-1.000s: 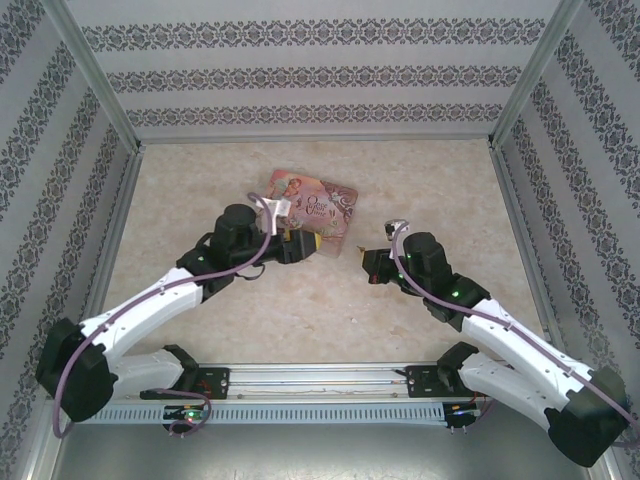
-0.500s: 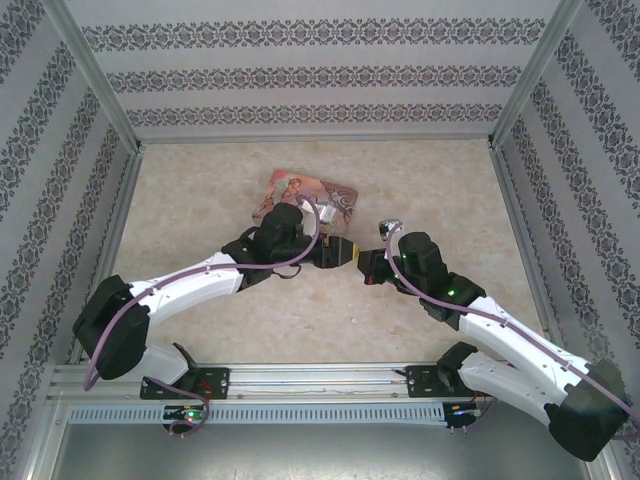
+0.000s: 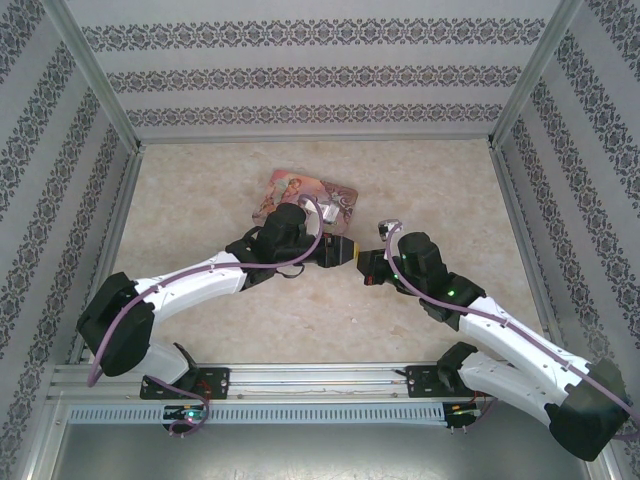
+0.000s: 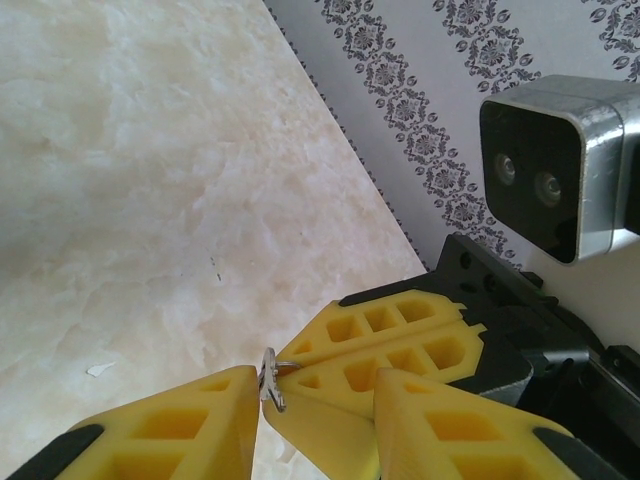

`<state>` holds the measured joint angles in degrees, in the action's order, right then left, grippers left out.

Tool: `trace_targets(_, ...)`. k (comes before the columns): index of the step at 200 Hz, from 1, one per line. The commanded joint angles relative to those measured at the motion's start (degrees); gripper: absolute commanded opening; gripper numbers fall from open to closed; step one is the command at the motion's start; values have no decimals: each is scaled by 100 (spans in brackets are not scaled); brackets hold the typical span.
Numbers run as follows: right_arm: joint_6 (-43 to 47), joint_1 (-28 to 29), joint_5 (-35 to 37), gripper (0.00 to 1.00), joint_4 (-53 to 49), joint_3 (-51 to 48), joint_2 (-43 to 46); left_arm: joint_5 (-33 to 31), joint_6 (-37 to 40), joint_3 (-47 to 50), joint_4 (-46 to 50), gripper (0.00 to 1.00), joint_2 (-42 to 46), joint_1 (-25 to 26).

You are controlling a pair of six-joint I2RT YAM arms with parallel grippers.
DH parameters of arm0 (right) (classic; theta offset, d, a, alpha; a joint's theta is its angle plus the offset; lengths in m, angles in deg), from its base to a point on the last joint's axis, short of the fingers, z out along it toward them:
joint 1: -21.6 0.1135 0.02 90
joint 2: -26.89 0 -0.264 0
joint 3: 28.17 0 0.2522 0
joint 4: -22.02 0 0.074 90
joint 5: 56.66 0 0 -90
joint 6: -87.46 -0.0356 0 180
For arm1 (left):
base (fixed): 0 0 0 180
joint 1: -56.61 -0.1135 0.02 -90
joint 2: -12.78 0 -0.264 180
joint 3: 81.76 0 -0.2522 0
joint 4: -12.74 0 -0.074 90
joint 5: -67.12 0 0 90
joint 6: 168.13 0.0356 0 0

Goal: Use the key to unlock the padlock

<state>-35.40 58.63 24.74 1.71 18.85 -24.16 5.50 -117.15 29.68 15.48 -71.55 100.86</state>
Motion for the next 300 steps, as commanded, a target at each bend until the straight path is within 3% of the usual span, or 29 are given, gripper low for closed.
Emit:
trace_targets(1,-62,83,-2,0,197,120,126,-104,10,-101,-203,34,-36,93)
trace_targets(90,-160,85,20,0,250,91,143,-185,53,-79,-135,20,-32,93)
trace_targets(142,65,45,-143,0,112,154,186,-362,101,91,-227,0,223,78)
trace_targets(187,215,-546,-1145,30,64,172,400,-347,417,350,8,0,839,-149)
trace_targets(222,96,-1280,-2403,45,369,164,570,-4,1071,329,819,0,1346,-344)
trace_targets(274,-73,-1480,-3554,55,1596,0,738,807,1551,356,1317,0,1957,-702)
trace_targets(300,-274,-1379,-3928,55,2199,-1,583,1176,1604,332,1256,0,2027,-770)
